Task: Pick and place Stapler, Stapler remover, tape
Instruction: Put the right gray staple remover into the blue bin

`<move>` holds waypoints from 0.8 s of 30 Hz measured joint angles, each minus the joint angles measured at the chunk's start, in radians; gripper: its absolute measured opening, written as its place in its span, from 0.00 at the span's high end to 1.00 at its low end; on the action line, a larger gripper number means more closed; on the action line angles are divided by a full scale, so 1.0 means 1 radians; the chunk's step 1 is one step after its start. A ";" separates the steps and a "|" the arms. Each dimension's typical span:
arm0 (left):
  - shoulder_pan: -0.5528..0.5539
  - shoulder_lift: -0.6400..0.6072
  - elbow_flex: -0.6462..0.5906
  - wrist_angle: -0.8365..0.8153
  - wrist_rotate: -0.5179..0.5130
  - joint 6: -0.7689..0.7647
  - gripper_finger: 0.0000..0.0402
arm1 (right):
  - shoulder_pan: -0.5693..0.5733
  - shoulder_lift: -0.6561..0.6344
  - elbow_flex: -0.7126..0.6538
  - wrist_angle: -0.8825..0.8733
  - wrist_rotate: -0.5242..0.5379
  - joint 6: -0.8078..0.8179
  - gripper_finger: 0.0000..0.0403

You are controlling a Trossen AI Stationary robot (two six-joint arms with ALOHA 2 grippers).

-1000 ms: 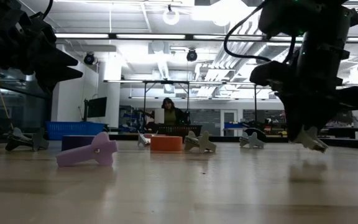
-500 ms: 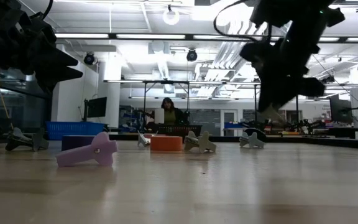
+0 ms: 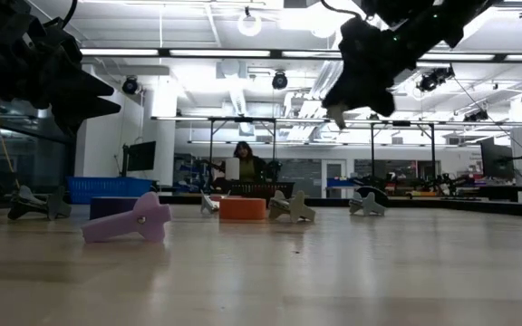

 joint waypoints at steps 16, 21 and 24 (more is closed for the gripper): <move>0.000 0.000 -0.006 0.234 -0.078 0.000 0.56 | -0.175 0.000 0.000 0.107 -0.359 -0.229 0.79; 0.000 0.000 -0.004 0.353 -0.125 -0.003 0.56 | -0.189 0.000 0.000 0.160 -0.402 -0.222 0.79; 0.000 0.001 -0.003 0.386 -0.182 -0.080 0.56 | -0.188 0.001 0.000 0.214 -0.394 -0.191 0.79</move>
